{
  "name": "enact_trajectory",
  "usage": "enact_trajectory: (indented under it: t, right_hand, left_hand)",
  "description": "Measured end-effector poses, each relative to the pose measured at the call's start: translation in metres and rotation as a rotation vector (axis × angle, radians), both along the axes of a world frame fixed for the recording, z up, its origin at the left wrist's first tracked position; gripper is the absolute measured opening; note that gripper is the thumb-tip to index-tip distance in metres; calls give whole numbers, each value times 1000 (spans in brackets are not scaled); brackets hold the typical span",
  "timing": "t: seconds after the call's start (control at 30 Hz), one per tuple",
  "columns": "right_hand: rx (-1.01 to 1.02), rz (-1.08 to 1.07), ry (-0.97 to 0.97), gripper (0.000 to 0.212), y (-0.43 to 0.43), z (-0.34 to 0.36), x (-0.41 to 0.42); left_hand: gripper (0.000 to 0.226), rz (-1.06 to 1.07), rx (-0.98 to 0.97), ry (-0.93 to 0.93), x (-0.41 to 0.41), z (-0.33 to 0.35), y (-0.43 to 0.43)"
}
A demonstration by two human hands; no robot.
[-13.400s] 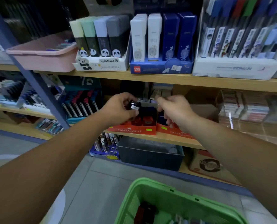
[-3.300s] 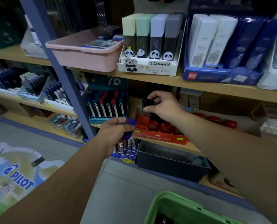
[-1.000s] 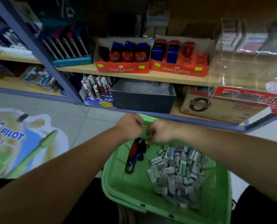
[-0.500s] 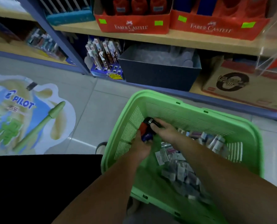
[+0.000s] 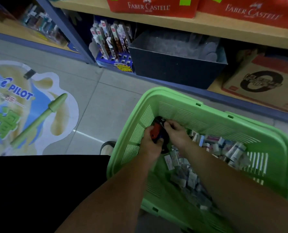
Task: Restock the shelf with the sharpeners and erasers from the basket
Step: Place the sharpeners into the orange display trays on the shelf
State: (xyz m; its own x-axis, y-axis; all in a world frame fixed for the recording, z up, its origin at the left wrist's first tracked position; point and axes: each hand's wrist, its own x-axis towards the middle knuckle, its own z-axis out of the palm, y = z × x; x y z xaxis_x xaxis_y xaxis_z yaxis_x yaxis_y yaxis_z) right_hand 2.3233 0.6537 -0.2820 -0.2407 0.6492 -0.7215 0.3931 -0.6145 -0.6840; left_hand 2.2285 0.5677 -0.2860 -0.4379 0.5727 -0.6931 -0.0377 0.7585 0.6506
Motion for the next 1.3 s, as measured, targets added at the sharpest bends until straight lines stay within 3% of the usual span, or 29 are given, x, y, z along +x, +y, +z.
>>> enact_trajectory:
  t: [0.07,0.17,0.23,0.4,0.57,0.8,1.03,1.3]
  right_hand:
    - [10,18,-5,29,-2,-2,0]
    - [-12,-7,13,26,0,4,7]
    - [-21,-7,18,24,6,6,15]
    - [-10,147,-20,39,13,1,23]
    - [41,60,-80,44,9,-5,11]
    - [-147,-205,-4,37,12,4,-8]
    - [-9,29,-147,66,4,-7,-8]
    - [-127,83,-74,42,6,39,15]
  left_hand:
    - [57,-62,-50,33,2,1,0]
    - [88,-175,-141,67,7,3,1]
    - [95,-168,-121,46,5,1,3]
    - [68,-54,-93,-63,3,-2,5]
    - [72,34,-32,-172,1,13,8]
    - [70,115,-71,-245,-3,29,6]
    - [77,-60,-182,-152,-12,66,-10]
    - [72,-155,26,-133,-25,131,-20]
